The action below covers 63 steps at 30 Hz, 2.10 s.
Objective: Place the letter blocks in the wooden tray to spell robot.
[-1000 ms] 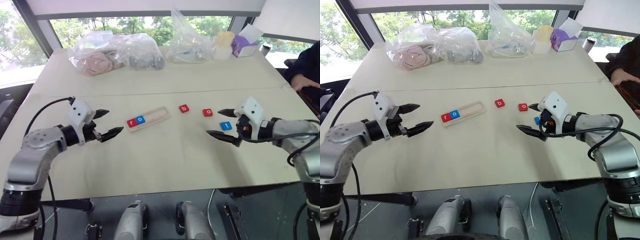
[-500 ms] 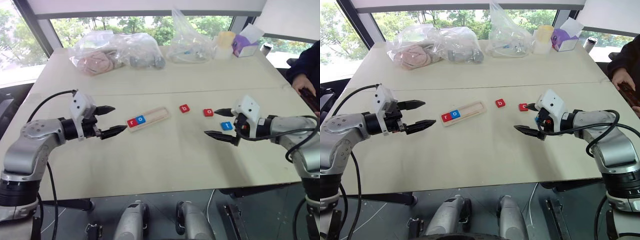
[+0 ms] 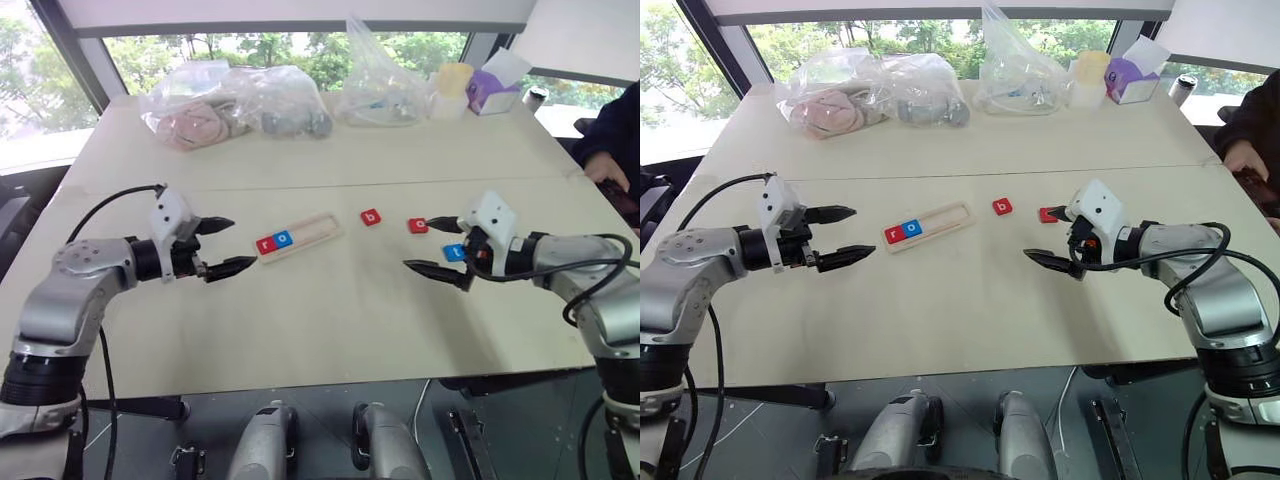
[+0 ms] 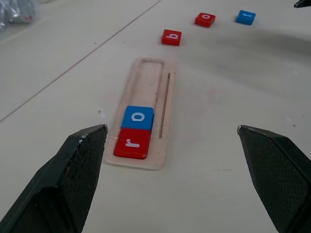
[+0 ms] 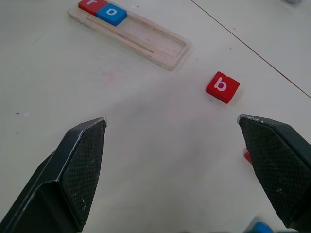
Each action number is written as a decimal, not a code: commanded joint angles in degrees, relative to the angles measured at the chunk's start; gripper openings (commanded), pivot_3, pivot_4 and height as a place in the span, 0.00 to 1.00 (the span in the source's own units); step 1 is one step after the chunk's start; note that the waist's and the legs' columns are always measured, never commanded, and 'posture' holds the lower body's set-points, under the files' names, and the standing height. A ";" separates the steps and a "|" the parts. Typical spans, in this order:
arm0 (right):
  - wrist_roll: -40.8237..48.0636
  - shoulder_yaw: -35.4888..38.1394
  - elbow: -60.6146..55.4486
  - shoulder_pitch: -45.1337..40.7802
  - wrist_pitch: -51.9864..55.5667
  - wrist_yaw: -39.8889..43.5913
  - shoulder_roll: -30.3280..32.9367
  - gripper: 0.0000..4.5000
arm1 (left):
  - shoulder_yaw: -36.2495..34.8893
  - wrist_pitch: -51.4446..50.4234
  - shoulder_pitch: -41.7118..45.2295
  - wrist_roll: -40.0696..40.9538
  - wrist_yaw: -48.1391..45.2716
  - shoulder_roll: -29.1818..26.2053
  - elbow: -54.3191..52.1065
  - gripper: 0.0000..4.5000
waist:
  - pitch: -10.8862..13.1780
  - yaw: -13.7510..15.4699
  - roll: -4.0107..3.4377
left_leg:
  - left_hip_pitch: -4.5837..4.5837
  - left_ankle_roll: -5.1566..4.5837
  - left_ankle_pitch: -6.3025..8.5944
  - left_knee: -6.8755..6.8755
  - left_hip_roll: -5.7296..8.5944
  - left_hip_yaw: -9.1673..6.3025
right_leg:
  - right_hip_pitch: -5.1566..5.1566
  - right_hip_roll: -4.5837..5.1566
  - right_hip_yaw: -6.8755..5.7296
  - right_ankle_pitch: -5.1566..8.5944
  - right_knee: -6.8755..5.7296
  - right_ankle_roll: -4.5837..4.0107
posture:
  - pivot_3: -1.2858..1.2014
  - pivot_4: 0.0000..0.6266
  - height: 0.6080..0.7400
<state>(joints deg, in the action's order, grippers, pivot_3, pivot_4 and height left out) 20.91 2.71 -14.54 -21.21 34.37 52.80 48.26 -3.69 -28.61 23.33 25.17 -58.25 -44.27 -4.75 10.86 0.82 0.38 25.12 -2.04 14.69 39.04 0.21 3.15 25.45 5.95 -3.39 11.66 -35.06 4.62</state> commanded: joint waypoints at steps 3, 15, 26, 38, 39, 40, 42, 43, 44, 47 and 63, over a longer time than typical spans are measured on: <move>-0.25 1.00 -3.28 1.22 -0.56 -1.87 -0.10 0.99 | 4.97 9.29 7.11 -5.25 -5.36 1.92 12.94 1.00 | 0.00 -0.01 -0.01 | 0.00 -0.01 0.00 0.01 0.02 0.00 | 0.00 0.00 0.00 0.00 -0.01 0.00 | 0.52 0.24 0.89; 0.53 4.27 -10.93 8.19 2.20 -7.91 -0.91 0.99 | 9.93 27.84 25.38 -14.96 -14.15 11.07 51.62 1.00 | 0.00 0.04 0.05 | 0.15 -0.08 -0.01 0.17 0.06 0.02 | 0.01 -0.15 -0.21 -0.13 -0.06 0.23 | 0.52 0.24 0.89; 1.18 5.54 -15.45 12.04 4.25 -11.07 -1.02 0.99 | 9.68 36.11 32.26 -20.54 -16.04 14.13 67.22 1.00 | -0.01 0.05 0.08 | 0.15 -0.12 -0.01 0.23 0.06 0.01 | 0.00 -0.24 -0.23 -0.20 -0.12 0.37 | 0.52 0.24 0.89; 1.24 5.61 -16.23 12.34 4.77 -11.69 -0.57 0.99 | 9.33 38.91 32.97 -23.90 -13.67 16.15 71.54 1.00 | -0.02 0.10 0.10 | 0.13 -0.12 -0.01 0.28 0.06 -0.01 | -0.05 -0.24 -0.23 -0.24 -0.15 0.45 | 0.52 0.24 0.89; 1.24 5.62 -16.27 12.35 4.80 -11.71 -0.57 0.99 | 9.29 39.07 32.93 -24.10 -13.38 16.21 71.70 1.00 | -0.03 0.12 0.10 | 0.12 -0.13 -0.01 0.28 0.06 -0.01 | -0.06 -0.24 -0.23 -0.24 -0.16 0.45 | 0.52 0.24 0.89; 1.19 5.48 -16.08 12.11 4.80 -11.74 -0.61 0.99 | 9.39 39.45 32.90 -24.60 -12.51 16.30 72.06 1.00 | -0.03 0.14 0.11 | 0.12 -0.13 -0.01 0.29 0.06 -0.02 | -0.07 -0.24 -0.23 -0.24 -0.16 0.45 | 0.52 0.24 0.89; 1.12 5.32 -15.86 11.83 4.82 -11.77 -0.66 0.99 | 9.45 39.99 32.90 -25.26 -11.46 16.41 72.59 1.00 | -0.03 0.11 0.11 | 0.10 -0.13 -0.01 0.32 0.06 -0.03 | -0.08 -0.24 -0.23 -0.24 -0.17 0.45 | 0.52 0.24 0.89; 1.06 5.17 -15.79 11.64 4.81 -11.80 -0.70 0.99 | 9.75 40.31 32.73 -25.78 -11.04 16.40 72.80 1.00 | -0.03 0.10 0.11 | 0.10 -0.13 -0.01 0.33 0.06 -0.03 | -0.09 -0.24 -0.23 -0.25 -0.18 0.45 | 0.52 0.24 0.89; 1.00 4.99 -15.69 11.44 4.79 -11.84 -0.76 0.99 | 10.02 40.59 32.53 -26.22 -10.77 16.41 72.97 1.00 | -0.04 0.08 0.11 | 0.09 -0.13 -0.01 0.34 0.06 -0.03 | -0.09 -0.24 -0.23 -0.25 -0.20 0.45 | 0.52 0.24 0.89; 0.85 4.65 -15.54 11.16 4.73 -11.87 -0.79 0.99 | 10.13 40.72 32.13 -26.88 -9.81 16.52 73.56 1.00 | -0.05 0.07 0.11 | 0.03 -0.13 -0.01 0.37 0.05 -0.03 | -0.13 -0.24 -0.23 -0.25 -0.25 0.45 | 0.52 0.24 0.89; 0.13 3.81 -15.10 10.45 4.27 -12.18 -0.89 0.99 | 11.27 38.98 29.48 -28.15 -13.43 16.69 72.89 1.00 | -0.10 0.00 0.10 | -0.02 -0.13 -0.01 0.54 0.03 -0.05 | -0.22 -0.23 -0.22 -0.25 -0.35 0.44 | 0.52 0.24 0.89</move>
<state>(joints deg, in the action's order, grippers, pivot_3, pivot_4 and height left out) 21.28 5.90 -28.75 -9.95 39.51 40.84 47.22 5.87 11.63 54.76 -0.62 -69.88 -27.38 66.83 10.76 0.82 0.48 25.10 -2.17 14.68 39.58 0.24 3.10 25.22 5.72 -3.61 11.41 -35.41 5.06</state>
